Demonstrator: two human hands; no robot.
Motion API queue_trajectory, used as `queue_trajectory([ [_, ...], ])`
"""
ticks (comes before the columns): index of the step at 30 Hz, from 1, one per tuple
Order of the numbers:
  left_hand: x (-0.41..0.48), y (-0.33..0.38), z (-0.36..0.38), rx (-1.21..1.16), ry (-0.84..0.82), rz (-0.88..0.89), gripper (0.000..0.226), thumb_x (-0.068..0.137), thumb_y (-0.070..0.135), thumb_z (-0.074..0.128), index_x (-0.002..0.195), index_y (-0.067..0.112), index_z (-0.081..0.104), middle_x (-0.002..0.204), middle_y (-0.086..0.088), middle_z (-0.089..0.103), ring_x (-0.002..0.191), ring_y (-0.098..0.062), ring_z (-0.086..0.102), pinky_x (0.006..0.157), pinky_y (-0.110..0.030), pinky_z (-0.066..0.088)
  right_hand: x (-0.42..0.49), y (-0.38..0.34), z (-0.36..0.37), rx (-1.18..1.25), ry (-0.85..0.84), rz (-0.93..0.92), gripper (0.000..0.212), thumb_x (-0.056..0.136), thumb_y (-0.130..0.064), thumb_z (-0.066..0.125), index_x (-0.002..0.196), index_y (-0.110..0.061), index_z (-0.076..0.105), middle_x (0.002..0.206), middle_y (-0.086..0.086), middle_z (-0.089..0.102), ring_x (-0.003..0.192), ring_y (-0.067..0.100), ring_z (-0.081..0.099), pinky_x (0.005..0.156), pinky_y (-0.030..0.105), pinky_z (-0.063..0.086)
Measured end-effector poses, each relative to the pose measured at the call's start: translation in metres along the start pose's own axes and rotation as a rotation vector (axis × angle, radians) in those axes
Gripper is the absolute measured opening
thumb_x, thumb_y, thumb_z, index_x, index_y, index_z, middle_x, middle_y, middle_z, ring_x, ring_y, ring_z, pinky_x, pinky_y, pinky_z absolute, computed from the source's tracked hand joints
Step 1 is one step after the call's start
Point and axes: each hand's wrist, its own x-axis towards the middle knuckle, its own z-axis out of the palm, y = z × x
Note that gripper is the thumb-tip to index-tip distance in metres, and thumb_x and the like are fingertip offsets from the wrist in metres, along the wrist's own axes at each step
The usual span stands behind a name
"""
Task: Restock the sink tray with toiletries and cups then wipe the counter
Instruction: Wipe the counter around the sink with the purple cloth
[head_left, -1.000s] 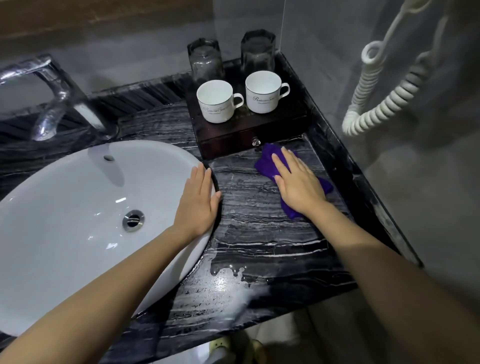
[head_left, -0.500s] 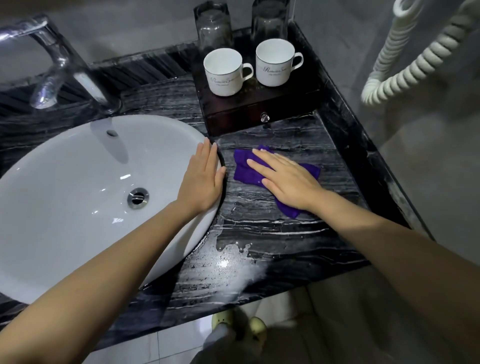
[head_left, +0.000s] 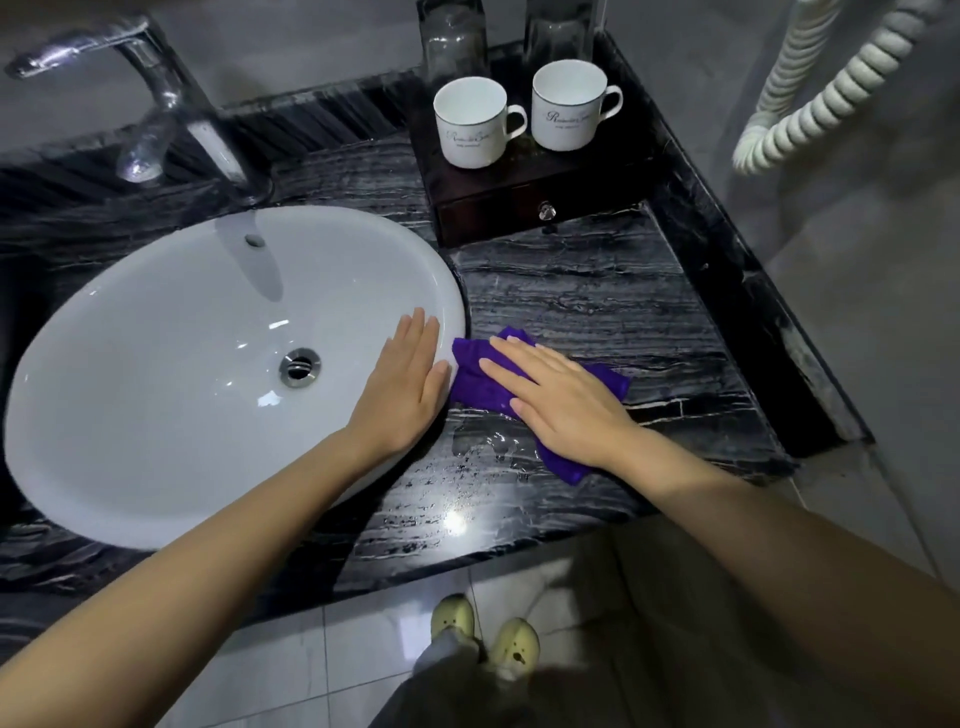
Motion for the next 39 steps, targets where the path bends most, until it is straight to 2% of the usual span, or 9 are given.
queue_trajectory([
  [8,-0.042,-0.018,-0.003,0.038,-0.039,0.018,0.056,0.099,0.032,0.026,0.147,0.013,0.005,0.158,-0.003,-0.003,0.141,-0.007,-0.010,0.114,-0.023,-0.008,-0.010,-0.019,0.008,0.001,0.000,0.035,0.050,0.100,-0.023,0.034,0.149,-0.022,0.023,0.159,0.001,0.016,0.147,0.017,0.012,0.118,0.025,0.001],
  [15,-0.064,-0.033,-0.010,0.127,-0.071,0.036,0.055,0.099,0.032,0.026,0.147,0.012,0.007,0.158,-0.003,-0.001,0.144,-0.012,-0.007,0.116,-0.026,-0.006,-0.015,-0.038,0.012,0.008,0.029,0.122,0.050,0.100,-0.021,0.034,0.148,-0.020,0.024,0.159,0.003,0.018,0.147,0.018,0.014,0.121,0.030,0.007],
  [23,-0.071,-0.041,-0.010,0.152,-0.036,0.082,0.055,0.099,0.032,0.027,0.147,0.009,0.011,0.158,-0.006,0.005,0.146,-0.017,-0.003,0.118,-0.029,-0.002,-0.017,-0.078,0.024,-0.004,0.109,0.384,0.050,0.100,-0.022,0.029,0.149,-0.019,0.021,0.159,0.003,0.015,0.147,0.017,0.013,0.121,0.030,0.006],
  [27,-0.069,-0.042,-0.010,0.173,-0.029,0.116,0.055,0.099,0.031,0.029,0.146,0.007,0.014,0.157,-0.010,0.009,0.146,-0.021,0.002,0.120,-0.034,0.003,-0.015,-0.092,0.016,0.239,0.057,0.536,0.051,0.101,-0.024,0.026,0.150,-0.024,0.013,0.161,-0.001,0.003,0.147,0.015,0.005,0.121,0.030,0.003],
  [29,-0.069,-0.043,-0.010,0.172,-0.027,0.125,0.055,0.099,0.031,0.028,0.146,0.007,0.015,0.157,-0.010,0.010,0.146,-0.022,0.003,0.119,-0.034,0.004,-0.019,-0.093,0.006,0.329,-0.010,0.571,0.053,0.100,-0.027,0.027,0.150,-0.026,0.013,0.161,-0.004,0.001,0.147,0.016,0.006,0.120,0.033,0.009],
  [32,-0.068,-0.044,-0.009,0.171,-0.014,0.135,0.055,0.099,0.032,0.028,0.146,0.006,0.016,0.157,-0.011,0.011,0.146,-0.022,0.004,0.119,-0.034,0.005,-0.025,-0.085,-0.014,0.149,-0.098,0.499,0.062,0.094,-0.041,0.038,0.150,-0.024,0.017,0.160,0.001,0.007,0.146,0.021,0.009,0.117,0.038,0.016],
  [34,-0.068,-0.044,-0.008,0.180,-0.011,0.139,0.055,0.099,0.032,0.028,0.146,0.006,0.017,0.157,-0.011,0.012,0.146,-0.023,0.005,0.119,-0.034,0.005,-0.028,-0.076,-0.023,0.019,-0.211,0.340,0.082,0.085,-0.053,0.051,0.150,-0.023,0.011,0.161,0.003,-0.002,0.147,0.021,-0.003,0.119,0.036,0.005],
  [37,-0.068,-0.044,-0.008,0.183,-0.011,0.142,0.055,0.099,0.032,0.027,0.146,0.007,0.017,0.157,-0.010,0.012,0.146,-0.022,0.004,0.119,-0.034,0.005,-0.029,-0.061,-0.024,0.049,-0.398,0.200,0.110,0.071,-0.060,0.067,0.150,-0.027,-0.002,0.157,0.002,-0.023,0.145,0.019,-0.021,0.117,0.033,-0.005],
  [39,-0.068,-0.044,-0.007,0.180,-0.011,0.138,0.055,0.099,0.033,0.027,0.146,0.007,0.016,0.157,-0.009,0.011,0.146,-0.021,0.003,0.119,-0.033,0.004,-0.031,-0.053,-0.019,0.133,-0.382,0.202,0.113,0.068,-0.057,0.072,0.150,-0.030,0.000,0.157,-0.001,-0.024,0.145,0.017,-0.019,0.117,0.033,0.000],
])
